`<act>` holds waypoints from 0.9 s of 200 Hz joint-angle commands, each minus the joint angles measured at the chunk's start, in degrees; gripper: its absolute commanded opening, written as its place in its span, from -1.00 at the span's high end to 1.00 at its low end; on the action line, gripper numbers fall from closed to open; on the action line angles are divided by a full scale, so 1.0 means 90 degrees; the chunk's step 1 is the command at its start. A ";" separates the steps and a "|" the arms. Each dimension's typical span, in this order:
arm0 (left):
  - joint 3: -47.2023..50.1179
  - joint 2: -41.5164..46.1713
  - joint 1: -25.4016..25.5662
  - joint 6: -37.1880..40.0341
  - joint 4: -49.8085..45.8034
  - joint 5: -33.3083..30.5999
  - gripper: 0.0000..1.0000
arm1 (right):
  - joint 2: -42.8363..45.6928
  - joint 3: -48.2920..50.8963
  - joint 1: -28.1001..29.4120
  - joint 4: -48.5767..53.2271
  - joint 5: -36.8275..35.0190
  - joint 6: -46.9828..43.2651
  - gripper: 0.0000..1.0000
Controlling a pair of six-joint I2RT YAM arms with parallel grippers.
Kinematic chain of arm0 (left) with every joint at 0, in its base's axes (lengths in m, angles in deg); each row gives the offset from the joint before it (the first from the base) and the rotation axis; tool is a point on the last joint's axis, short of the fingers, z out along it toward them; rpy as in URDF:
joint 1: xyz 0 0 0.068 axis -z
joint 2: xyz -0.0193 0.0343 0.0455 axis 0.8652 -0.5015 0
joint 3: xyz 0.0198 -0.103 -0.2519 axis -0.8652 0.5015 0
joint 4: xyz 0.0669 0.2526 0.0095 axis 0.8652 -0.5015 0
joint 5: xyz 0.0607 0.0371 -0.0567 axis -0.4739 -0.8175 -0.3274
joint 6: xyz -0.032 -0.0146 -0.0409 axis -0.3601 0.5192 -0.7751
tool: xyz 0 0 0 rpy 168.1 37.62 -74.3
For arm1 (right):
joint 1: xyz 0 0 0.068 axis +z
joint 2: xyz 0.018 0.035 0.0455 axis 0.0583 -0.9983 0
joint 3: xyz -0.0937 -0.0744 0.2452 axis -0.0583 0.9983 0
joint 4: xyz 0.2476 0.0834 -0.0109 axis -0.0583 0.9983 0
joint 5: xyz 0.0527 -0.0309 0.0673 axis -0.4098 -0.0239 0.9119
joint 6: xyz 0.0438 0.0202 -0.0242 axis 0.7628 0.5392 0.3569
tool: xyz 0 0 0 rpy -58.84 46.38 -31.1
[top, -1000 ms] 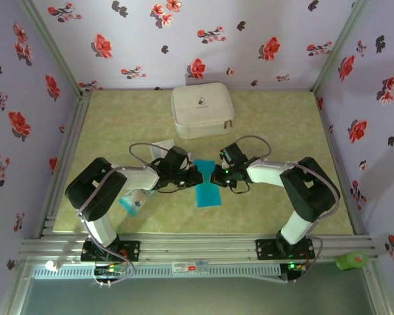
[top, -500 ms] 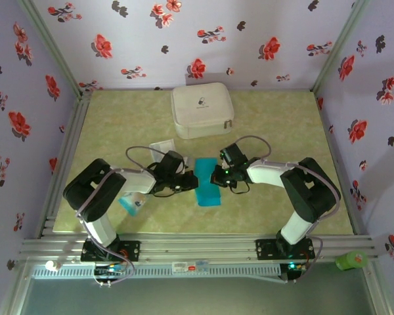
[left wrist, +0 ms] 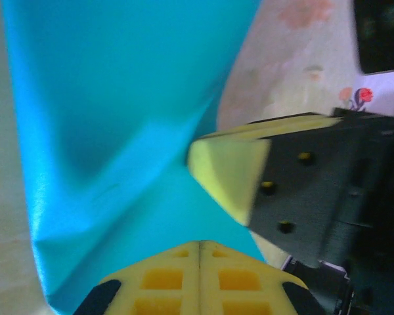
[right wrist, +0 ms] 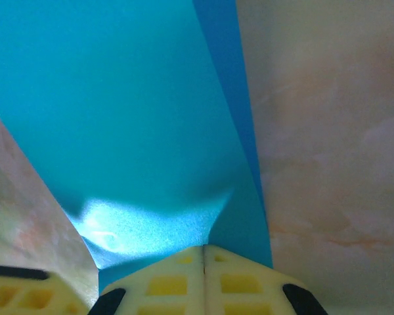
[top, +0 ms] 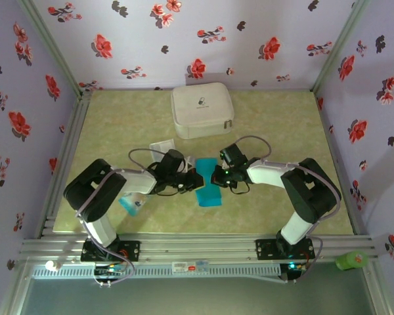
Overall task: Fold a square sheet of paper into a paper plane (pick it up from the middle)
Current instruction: First fold the square sheet of paper in half at the center of the table.
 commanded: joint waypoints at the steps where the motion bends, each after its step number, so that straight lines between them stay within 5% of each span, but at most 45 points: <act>1: 0.0220 -0.0289 0.0050 -0.0160 0.0203 0.0099 1.00 | -0.0050 0.0227 0.0049 0.0738 -0.0431 0.0074 1.00; 56: 0.0867 -0.0201 0.0048 0.0127 -0.0016 -0.0298 1.00 | -0.0072 0.0227 0.0066 0.0773 -0.0470 0.0093 1.00; 117: 0.0252 0.0740 0.0131 0.0426 -0.1141 -0.0210 1.00 | -0.0105 0.0225 0.0086 0.0767 -0.0509 0.0134 1.00; 180: 0.0189 0.0518 0.0302 0.0117 -0.0475 0.0002 0.99 | -0.0101 0.0275 0.0096 0.0677 -0.0500 0.0208 1.00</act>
